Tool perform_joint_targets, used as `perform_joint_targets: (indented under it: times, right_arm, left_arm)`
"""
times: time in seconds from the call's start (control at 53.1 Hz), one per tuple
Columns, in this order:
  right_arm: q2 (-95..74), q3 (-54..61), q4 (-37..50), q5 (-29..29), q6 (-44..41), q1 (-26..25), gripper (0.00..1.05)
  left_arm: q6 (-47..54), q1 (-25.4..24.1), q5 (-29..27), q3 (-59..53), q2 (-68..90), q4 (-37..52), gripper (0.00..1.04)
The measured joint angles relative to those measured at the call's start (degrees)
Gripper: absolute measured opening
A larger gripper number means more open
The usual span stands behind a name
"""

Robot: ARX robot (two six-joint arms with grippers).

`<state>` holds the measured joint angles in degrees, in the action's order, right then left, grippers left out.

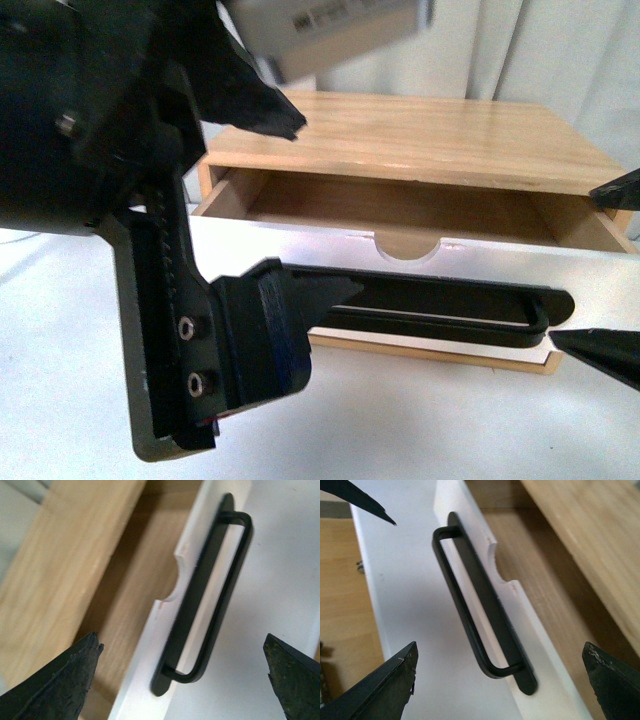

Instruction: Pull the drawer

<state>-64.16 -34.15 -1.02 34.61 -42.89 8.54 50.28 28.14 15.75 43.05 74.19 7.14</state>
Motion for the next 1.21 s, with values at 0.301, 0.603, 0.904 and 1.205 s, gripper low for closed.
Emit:
perform_joint_targets:
  times: [0.301, 0.603, 0.904, 1.205]
  right_arm:
    - [16.17, 9.62, 8.35, -8.37, 10.82, -1.11, 0.96]
    - [39.52, 19.74, 7.10, -22.84, 21.40, -0.90, 0.96]
    - [50.71, 24.50, 3.54, -27.04, 31.34, -4.57, 0.96]
    - [58.93, 27.82, -0.20, -34.53, 41.40, -8.28, 0.47]
  left_arm:
    - [-12.15, -0.63, -10.38, -13.97, -16.46, 11.39, 0.99]
    - [-25.75, -2.05, -29.29, -30.58, -41.35, 11.28, 0.99]
    - [-42.03, -5.60, -42.82, -38.16, -55.67, 5.09, 0.99]
    - [-49.24, -14.25, -29.05, -39.78, -62.38, 1.42, 0.53]
